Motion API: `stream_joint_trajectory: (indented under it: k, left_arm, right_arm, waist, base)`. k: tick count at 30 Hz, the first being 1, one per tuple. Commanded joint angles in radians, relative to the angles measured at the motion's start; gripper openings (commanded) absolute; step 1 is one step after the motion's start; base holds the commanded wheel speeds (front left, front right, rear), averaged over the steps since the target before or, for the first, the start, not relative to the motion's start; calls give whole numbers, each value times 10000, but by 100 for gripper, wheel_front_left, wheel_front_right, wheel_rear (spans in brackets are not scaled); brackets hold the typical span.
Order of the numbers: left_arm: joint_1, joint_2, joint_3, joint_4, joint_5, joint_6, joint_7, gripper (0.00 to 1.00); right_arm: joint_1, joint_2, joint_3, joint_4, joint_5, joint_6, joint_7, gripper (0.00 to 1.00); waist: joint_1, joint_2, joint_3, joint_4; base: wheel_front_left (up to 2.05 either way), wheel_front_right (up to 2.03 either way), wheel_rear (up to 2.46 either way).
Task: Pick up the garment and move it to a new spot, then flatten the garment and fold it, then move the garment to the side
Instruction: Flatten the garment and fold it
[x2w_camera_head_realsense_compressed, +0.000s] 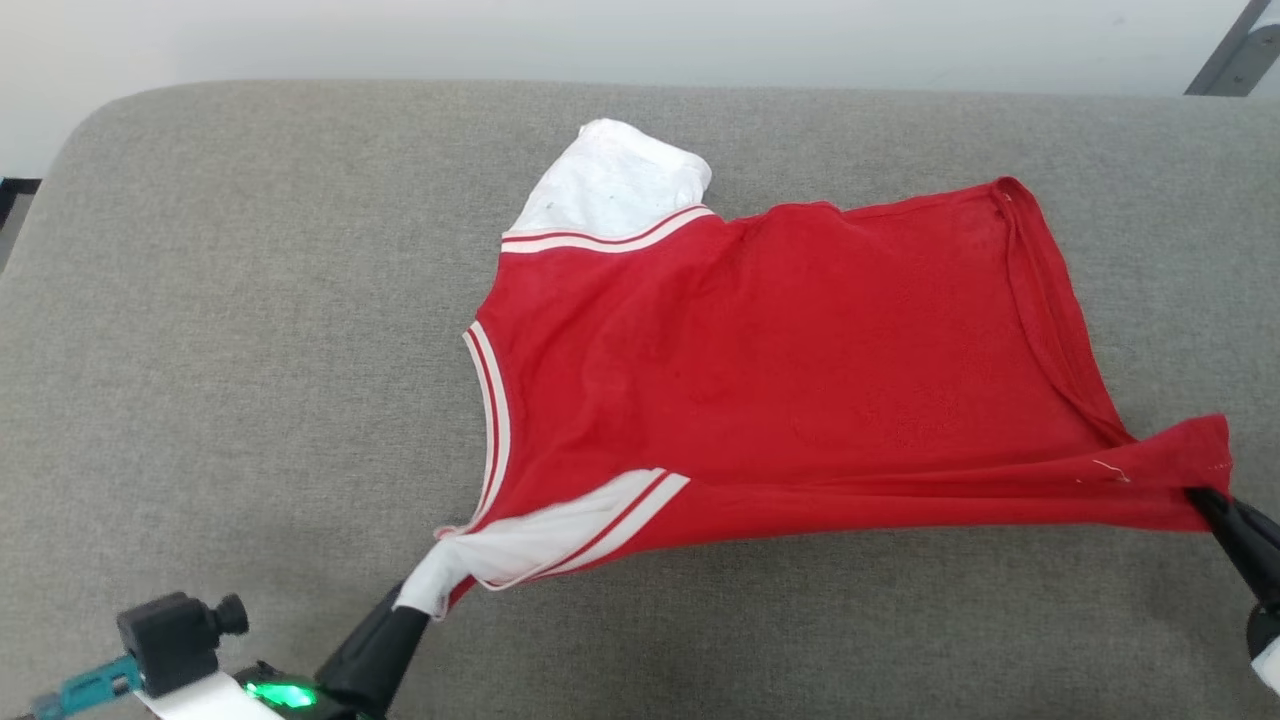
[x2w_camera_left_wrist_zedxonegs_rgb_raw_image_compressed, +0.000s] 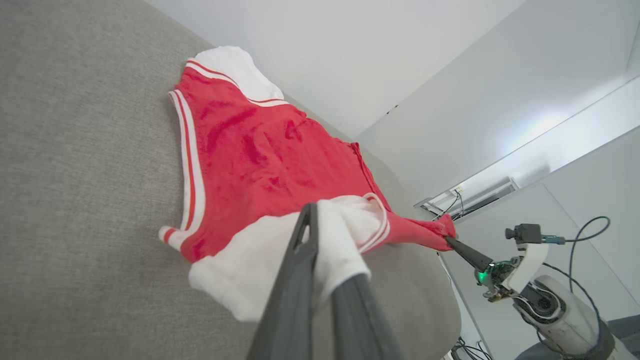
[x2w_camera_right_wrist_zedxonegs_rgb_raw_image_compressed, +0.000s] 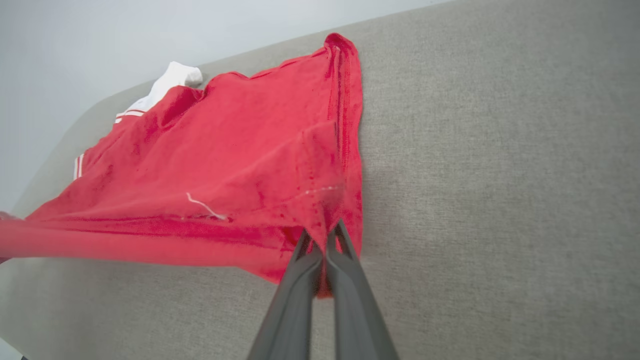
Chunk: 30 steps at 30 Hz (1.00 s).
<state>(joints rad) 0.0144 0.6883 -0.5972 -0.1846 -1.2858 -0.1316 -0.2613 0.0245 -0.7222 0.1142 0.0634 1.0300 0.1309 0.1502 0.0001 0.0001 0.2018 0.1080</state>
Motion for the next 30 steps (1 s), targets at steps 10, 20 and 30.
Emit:
stream_joint_trajectory:
  k: [10,20,30]
  left_arm:
    - [-2847,-273,-259,1178,-701,22,1281,0]
    - [-5494,-1231,-751,4017,-1250,22,1744,0]
    - [-6514,-1444,-1647,6062,-940,22,1414,0]
  right_arm:
    - [-1366,1771,-790,-652,-1544,-4,1768,0]
    - [-3997,2558,-373,1548,-2238,-4,1837,0]
    - [-5311,2751,761,3489,-2331,-2,1148,0]
  waist:
    - [-1,-1,221,-361]
    - [-1,-1,1160,-578]
    - [-1,-1,1784,-703]
  base:
    - [0,0,0]
    - [0,0,0]
    - [0,0,0]
